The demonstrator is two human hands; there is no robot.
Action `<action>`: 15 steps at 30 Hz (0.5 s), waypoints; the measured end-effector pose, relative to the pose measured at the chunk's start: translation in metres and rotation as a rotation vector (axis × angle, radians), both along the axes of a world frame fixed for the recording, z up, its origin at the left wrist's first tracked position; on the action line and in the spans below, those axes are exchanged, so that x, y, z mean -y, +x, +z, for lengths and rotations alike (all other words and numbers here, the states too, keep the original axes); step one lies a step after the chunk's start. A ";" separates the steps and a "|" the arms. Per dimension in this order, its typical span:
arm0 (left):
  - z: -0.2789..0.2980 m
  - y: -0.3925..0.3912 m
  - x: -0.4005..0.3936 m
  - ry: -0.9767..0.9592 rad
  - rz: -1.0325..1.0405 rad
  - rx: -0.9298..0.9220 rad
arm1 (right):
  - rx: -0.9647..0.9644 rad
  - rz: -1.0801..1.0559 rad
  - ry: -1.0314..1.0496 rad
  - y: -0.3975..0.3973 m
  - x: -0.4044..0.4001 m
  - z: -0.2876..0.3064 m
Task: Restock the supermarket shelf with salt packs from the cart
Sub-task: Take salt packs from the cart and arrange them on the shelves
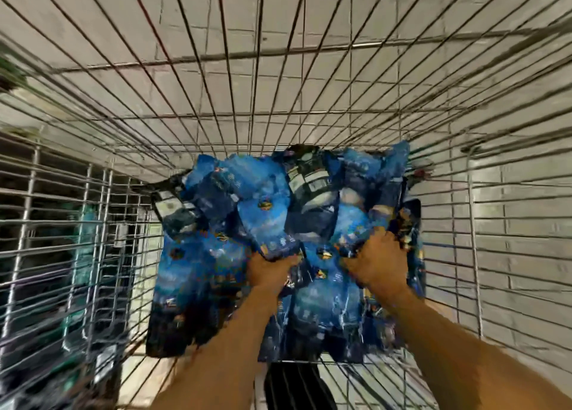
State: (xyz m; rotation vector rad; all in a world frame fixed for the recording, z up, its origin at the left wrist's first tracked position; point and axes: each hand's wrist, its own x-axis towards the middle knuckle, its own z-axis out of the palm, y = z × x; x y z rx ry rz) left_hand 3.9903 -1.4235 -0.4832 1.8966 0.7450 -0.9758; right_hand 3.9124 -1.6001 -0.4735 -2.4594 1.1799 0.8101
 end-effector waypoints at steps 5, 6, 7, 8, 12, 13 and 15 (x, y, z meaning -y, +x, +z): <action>0.021 0.006 -0.017 -0.071 -0.050 -0.094 | 0.084 -0.410 0.431 -0.015 -0.005 0.011; 0.030 0.006 -0.021 -0.076 -0.063 -0.100 | 0.140 -0.522 0.534 -0.019 -0.008 0.016; 0.039 0.007 -0.026 -0.085 -0.075 -0.101 | 0.199 -0.647 0.643 -0.024 -0.010 0.020; 0.050 0.009 -0.032 -0.084 -0.084 -0.101 | 0.269 -0.806 0.781 -0.029 -0.013 0.026; 0.107 0.023 -0.054 -0.076 -0.124 -0.075 | 0.404 -0.860 0.898 -0.056 -0.025 0.072; 0.124 0.027 -0.060 -0.082 -0.143 -0.067 | 0.417 -0.858 0.863 -0.060 -0.026 0.088; 0.164 0.032 -0.073 -0.087 -0.183 -0.065 | 0.462 -0.829 0.805 -0.064 -0.028 0.124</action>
